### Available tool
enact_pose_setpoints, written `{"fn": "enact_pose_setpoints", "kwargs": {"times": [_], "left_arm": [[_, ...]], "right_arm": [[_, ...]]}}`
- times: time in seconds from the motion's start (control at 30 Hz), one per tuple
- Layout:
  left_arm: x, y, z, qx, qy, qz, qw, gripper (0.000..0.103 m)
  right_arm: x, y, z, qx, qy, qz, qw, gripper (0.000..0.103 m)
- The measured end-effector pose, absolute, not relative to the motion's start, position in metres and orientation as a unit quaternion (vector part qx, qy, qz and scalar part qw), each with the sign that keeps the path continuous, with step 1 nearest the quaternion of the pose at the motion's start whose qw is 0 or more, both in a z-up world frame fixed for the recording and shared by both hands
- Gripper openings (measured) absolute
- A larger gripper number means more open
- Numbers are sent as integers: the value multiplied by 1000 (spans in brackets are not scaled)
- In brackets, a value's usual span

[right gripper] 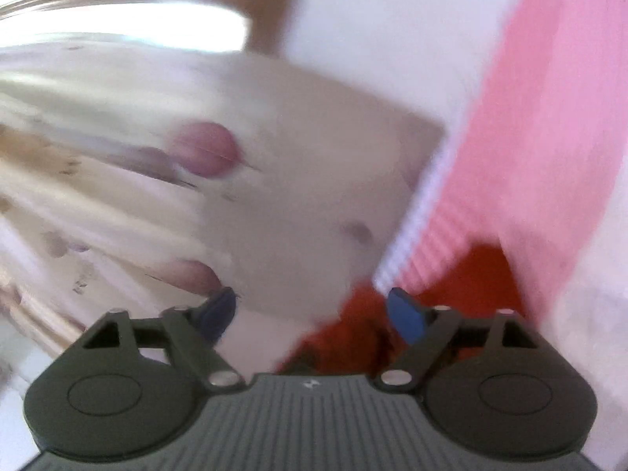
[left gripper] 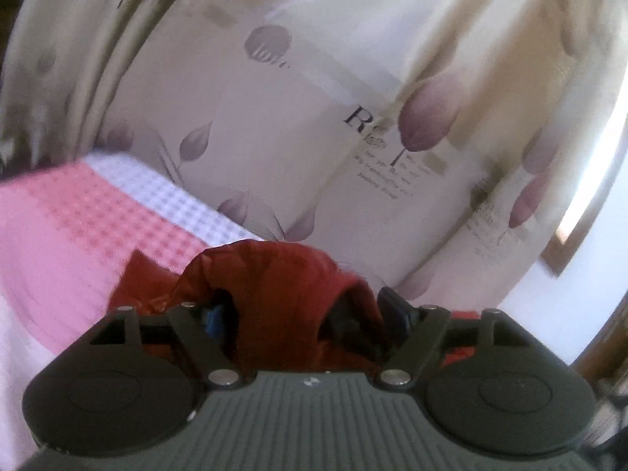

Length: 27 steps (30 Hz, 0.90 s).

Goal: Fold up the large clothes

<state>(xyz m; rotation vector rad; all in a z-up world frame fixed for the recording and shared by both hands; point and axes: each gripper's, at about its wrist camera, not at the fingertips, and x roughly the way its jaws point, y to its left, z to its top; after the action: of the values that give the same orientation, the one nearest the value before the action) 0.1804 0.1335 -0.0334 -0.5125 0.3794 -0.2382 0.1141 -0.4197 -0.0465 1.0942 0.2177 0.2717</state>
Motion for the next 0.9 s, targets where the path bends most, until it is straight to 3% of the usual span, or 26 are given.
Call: {"fn": "enact_pose_setpoints", "kwargs": {"times": [0.1, 0.2, 0.3, 0.4, 0.53, 0.6, 0.73, 0.9], "left_arm": [[156, 130, -22, -222, 148, -113, 957, 75], [129, 123, -11, -167, 90, -88, 978, 82], [112, 117, 0, -144, 72, -108, 981, 81], [105, 91, 2, -77, 86, -152, 982, 70], [123, 49, -21, 22, 103, -205, 973, 65], [149, 35, -34, 42, 132, -200, 970, 56], [214, 42, -57, 7, 213, -153, 965, 53], [265, 80, -85, -79, 296, -112, 945, 32]], "right_arm": [[87, -381, -12, 358, 102, 145, 917, 80], [68, -305, 6, 123, 121, 156, 973, 55], [75, -240, 3, -2, 139, 199, 970, 38], [100, -197, -8, -85, 155, 202, 963, 29], [144, -187, -23, -109, 176, 176, 962, 28], [158, -190, -30, -120, 193, 167, 959, 28], [182, -207, -47, -130, 222, 146, 955, 25], [198, -232, -65, -93, 246, 142, 954, 24]]}}
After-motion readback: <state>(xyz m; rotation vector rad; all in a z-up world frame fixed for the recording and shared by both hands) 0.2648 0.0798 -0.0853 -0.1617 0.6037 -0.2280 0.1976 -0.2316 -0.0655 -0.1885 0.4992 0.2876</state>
